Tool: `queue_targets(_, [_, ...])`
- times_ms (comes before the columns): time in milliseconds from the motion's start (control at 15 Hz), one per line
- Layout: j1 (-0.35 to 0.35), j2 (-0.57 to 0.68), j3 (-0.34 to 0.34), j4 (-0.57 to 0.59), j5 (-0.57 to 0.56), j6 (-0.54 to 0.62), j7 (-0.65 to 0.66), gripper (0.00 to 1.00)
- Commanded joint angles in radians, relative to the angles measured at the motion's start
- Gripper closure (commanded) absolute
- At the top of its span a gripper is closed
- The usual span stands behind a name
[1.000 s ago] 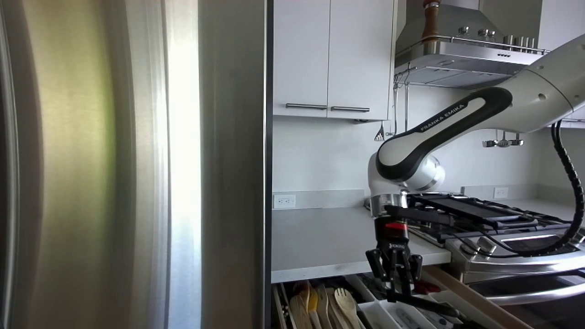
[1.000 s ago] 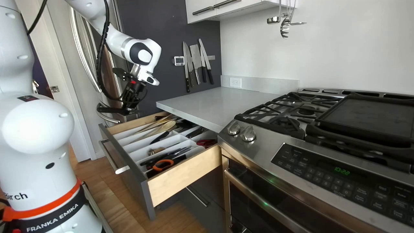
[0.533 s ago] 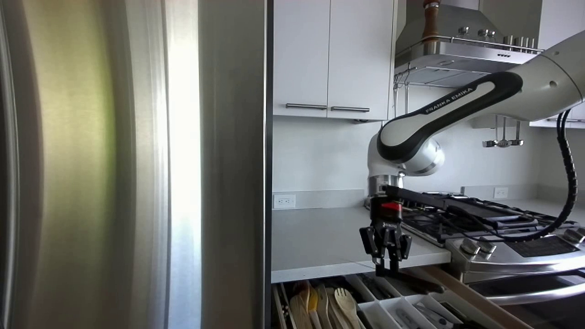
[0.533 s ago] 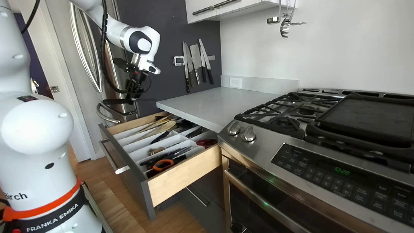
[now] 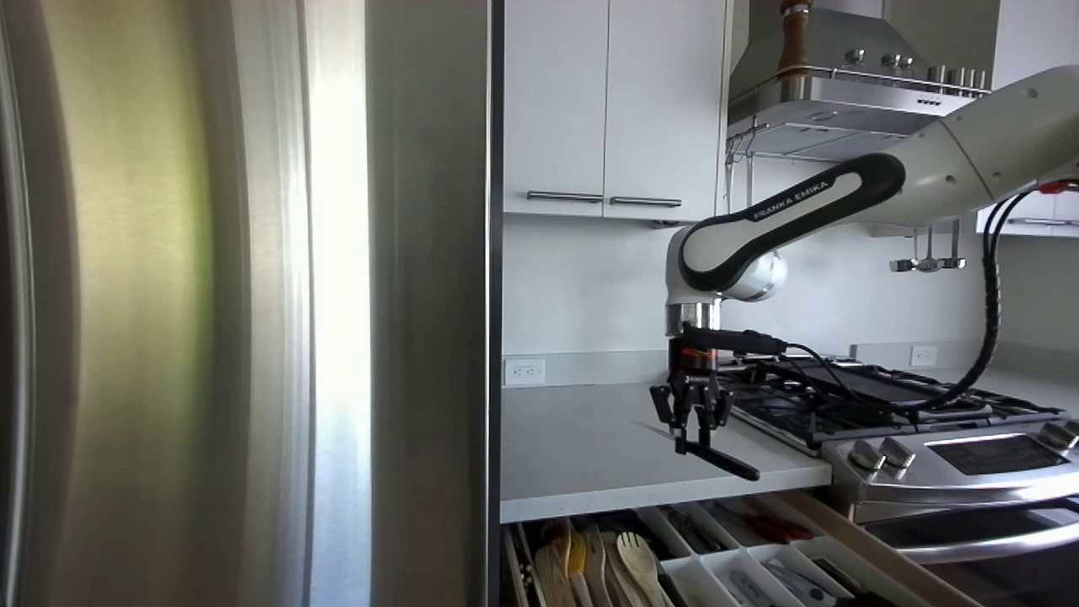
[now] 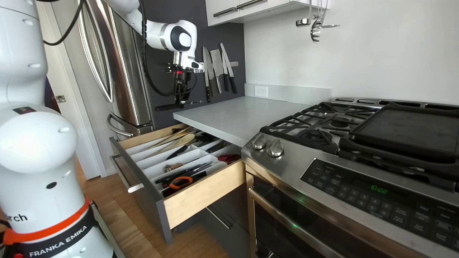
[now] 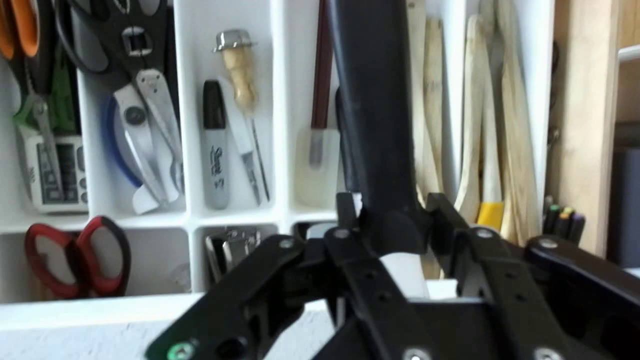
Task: Remove a black cream spreader from the drawer and put it on the counter
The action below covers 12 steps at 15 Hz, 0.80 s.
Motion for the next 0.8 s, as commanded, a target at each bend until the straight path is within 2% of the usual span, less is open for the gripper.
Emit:
queue_targets(0, [0.015,0.180,-0.034,0.240,-0.143,-0.053,0.109,0.86])
queue_targets(267, [0.043,0.334,-0.078,0.457,-0.210,-0.099,0.179,0.86])
queue_targets(533, [0.047,0.452,-0.125,0.644,-0.198,-0.137,0.252,0.86])
queue_targets(733, [0.039,0.507,-0.155,0.736,-0.191,-0.164,0.284,0.86])
